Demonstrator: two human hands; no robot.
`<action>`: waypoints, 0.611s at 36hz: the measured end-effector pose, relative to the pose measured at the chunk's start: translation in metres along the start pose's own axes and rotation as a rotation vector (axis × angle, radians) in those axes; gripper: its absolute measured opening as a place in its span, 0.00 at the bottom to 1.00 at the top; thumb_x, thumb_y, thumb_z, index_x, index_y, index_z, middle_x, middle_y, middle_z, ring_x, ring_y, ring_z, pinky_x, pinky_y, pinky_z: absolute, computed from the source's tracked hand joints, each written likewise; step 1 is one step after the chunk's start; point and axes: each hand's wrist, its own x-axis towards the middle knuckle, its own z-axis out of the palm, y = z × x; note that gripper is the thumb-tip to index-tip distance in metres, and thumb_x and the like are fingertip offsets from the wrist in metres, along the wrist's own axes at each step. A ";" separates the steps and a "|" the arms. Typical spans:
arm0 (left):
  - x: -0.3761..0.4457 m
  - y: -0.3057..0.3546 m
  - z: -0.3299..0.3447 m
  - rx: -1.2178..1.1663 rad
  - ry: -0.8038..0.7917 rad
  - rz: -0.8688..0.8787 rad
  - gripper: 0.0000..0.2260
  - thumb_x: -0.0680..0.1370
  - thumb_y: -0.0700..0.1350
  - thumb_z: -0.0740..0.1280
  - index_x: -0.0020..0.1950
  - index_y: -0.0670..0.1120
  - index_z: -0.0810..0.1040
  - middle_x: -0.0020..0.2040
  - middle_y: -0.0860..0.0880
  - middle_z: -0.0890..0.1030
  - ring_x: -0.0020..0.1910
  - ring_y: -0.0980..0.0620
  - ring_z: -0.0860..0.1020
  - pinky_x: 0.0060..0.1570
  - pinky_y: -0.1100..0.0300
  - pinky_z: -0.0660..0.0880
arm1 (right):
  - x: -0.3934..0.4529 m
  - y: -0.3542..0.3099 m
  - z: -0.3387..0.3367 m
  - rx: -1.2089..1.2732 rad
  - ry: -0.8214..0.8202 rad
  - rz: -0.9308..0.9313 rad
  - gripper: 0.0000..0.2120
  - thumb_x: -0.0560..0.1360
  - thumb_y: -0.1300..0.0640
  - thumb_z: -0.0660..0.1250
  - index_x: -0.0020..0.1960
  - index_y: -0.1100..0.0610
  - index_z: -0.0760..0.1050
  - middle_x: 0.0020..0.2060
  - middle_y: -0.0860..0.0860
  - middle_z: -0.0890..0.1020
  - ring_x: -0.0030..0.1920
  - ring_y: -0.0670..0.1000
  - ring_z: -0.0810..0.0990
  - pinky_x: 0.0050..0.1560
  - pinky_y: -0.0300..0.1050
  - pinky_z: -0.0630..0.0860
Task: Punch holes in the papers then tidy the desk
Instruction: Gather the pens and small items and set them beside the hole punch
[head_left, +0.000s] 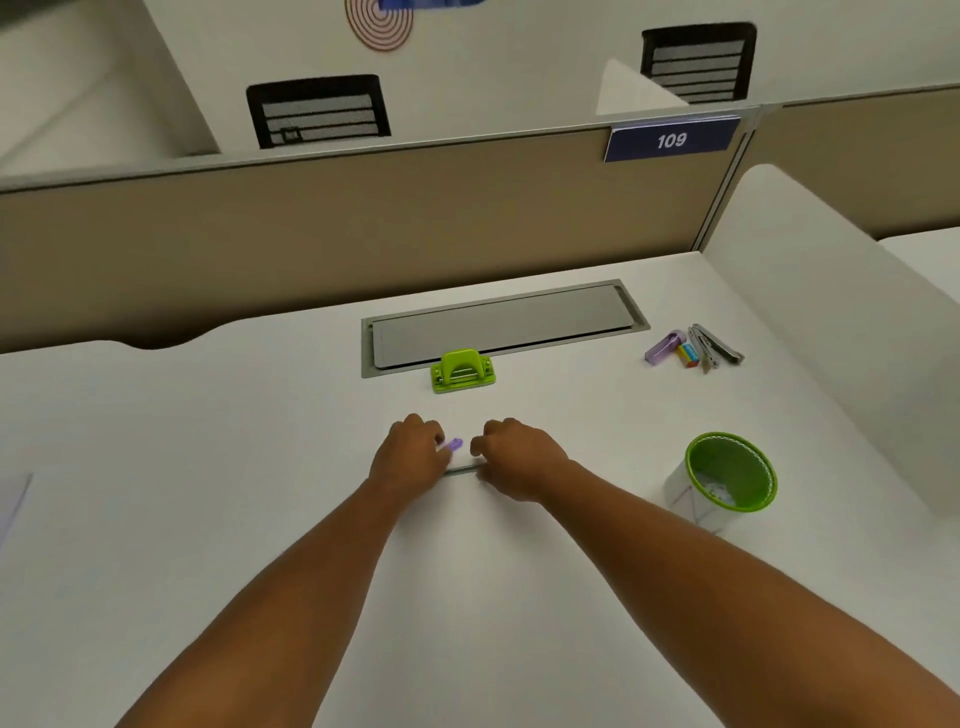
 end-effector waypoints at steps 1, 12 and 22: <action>0.000 -0.002 0.001 -0.001 -0.003 -0.002 0.11 0.77 0.50 0.67 0.56 0.47 0.79 0.53 0.45 0.77 0.53 0.47 0.76 0.47 0.57 0.72 | 0.000 -0.001 0.003 -0.010 0.003 -0.008 0.16 0.78 0.51 0.64 0.63 0.54 0.75 0.58 0.55 0.76 0.58 0.57 0.74 0.48 0.50 0.74; 0.030 0.005 0.000 -0.025 0.006 0.053 0.08 0.80 0.49 0.63 0.51 0.47 0.80 0.48 0.45 0.81 0.45 0.47 0.76 0.44 0.56 0.72 | -0.005 0.020 -0.002 -0.051 0.015 0.025 0.08 0.78 0.60 0.62 0.56 0.59 0.74 0.52 0.57 0.76 0.52 0.59 0.75 0.40 0.47 0.69; 0.073 0.091 -0.010 -0.220 0.071 0.143 0.07 0.79 0.45 0.66 0.53 0.44 0.81 0.42 0.47 0.78 0.45 0.44 0.78 0.40 0.60 0.68 | -0.021 0.119 -0.061 0.072 0.184 0.288 0.07 0.78 0.61 0.64 0.55 0.58 0.76 0.49 0.55 0.78 0.47 0.56 0.78 0.41 0.45 0.70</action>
